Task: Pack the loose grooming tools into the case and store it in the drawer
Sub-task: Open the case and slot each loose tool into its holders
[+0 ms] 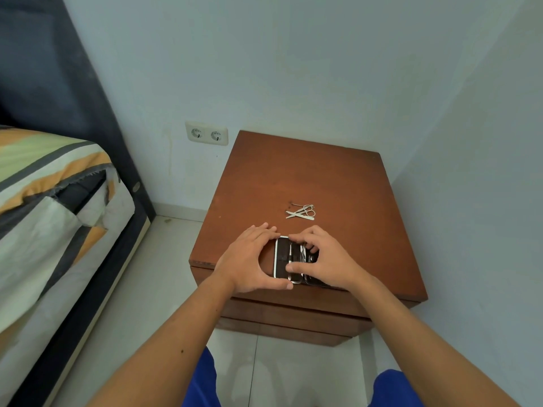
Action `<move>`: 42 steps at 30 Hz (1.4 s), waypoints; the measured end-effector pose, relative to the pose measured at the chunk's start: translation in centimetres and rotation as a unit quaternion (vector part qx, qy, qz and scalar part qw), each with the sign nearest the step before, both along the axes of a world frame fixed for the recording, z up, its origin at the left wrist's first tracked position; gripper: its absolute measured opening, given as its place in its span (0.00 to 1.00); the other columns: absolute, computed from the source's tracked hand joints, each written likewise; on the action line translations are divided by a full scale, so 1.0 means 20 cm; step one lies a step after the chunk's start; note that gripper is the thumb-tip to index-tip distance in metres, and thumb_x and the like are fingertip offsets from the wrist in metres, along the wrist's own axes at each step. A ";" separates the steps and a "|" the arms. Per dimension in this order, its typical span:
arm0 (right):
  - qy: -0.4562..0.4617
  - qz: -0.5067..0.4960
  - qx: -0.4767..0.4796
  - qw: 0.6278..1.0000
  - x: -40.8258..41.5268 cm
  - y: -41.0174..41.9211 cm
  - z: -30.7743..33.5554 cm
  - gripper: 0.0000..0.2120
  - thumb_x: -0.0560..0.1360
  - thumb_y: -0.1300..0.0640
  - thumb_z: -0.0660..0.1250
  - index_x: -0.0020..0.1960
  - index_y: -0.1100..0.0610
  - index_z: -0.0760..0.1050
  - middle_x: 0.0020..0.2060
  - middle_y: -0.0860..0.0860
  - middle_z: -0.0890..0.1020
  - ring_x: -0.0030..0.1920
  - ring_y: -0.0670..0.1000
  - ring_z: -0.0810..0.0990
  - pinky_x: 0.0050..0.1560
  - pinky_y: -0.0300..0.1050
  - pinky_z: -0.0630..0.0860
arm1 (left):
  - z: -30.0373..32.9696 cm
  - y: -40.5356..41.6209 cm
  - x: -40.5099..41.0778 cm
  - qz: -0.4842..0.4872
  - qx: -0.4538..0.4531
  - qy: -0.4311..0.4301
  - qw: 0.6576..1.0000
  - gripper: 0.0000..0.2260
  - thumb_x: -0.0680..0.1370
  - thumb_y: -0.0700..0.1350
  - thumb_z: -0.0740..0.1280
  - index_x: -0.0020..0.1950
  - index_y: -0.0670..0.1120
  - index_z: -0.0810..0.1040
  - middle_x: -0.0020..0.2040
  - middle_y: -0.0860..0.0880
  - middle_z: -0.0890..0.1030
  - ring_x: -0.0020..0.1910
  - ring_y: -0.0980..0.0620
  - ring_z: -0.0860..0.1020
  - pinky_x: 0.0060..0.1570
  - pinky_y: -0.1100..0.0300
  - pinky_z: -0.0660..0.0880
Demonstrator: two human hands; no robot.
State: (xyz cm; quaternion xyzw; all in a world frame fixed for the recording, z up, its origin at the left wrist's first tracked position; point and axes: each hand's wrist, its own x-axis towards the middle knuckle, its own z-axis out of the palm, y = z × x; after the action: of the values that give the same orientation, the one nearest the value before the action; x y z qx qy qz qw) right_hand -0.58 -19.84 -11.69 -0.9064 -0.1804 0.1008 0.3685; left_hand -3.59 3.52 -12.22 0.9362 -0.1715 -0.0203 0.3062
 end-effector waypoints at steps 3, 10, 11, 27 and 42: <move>-0.041 -0.086 0.061 0.994 0.05 0.00 0.03 0.16 0.75 0.51 0.78 0.62 0.49 0.85 0.52 0.45 0.81 0.49 0.45 0.80 0.51 0.35 0.76 | 0.01 0.00 0.00 -0.005 0.004 0.000 1.000 0.50 0.64 0.72 0.78 0.80 0.53 0.66 0.82 0.58 0.63 0.73 0.72 0.47 0.71 0.72 0.38; -0.081 -0.251 0.002 0.965 0.29 -0.05 -0.03 0.04 0.77 0.50 0.75 0.51 0.48 0.87 0.47 0.47 0.85 0.46 0.48 0.82 0.54 0.46 0.78 | 0.02 0.00 -0.01 -0.009 -0.004 0.010 1.000 0.50 0.64 0.71 0.79 0.80 0.54 0.66 0.82 0.58 0.62 0.70 0.75 0.46 0.70 0.72 0.38; -0.080 -0.262 -0.001 0.962 0.31 -0.05 -0.04 0.04 0.76 0.50 0.75 0.49 0.48 0.87 0.46 0.47 0.85 0.46 0.48 0.82 0.54 0.47 0.78 | 0.02 0.00 0.00 -0.009 -0.003 0.011 1.000 0.50 0.64 0.71 0.79 0.80 0.54 0.66 0.82 0.58 0.62 0.71 0.74 0.46 0.71 0.71 0.39; -0.064 -0.217 -0.016 0.974 0.31 -0.07 -0.05 0.05 0.79 0.53 0.70 0.45 0.50 0.80 0.43 0.46 0.81 0.46 0.51 0.78 0.47 0.44 0.72 | -0.01 0.00 0.01 -0.005 -0.002 -0.011 1.000 0.50 0.63 0.74 0.77 0.79 0.53 0.68 0.81 0.58 0.64 0.81 0.62 0.53 0.74 0.70 0.38; -0.011 -0.288 0.146 0.946 0.20 -0.18 0.02 0.02 0.74 0.57 0.77 0.46 0.52 0.85 0.39 0.49 0.88 0.42 0.50 0.87 0.51 0.45 0.83 | -0.02 0.01 0.01 -0.002 0.001 -0.011 1.000 0.50 0.63 0.75 0.77 0.79 0.55 0.66 0.81 0.59 0.63 0.76 0.69 0.50 0.76 0.64 0.43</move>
State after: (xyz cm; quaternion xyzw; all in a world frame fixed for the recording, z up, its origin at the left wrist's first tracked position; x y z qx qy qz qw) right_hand 3.48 -23.39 -11.27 -0.8571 0.0716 -0.0475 0.5079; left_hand -3.34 3.64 -12.54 0.9363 -0.1764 -0.0106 0.3035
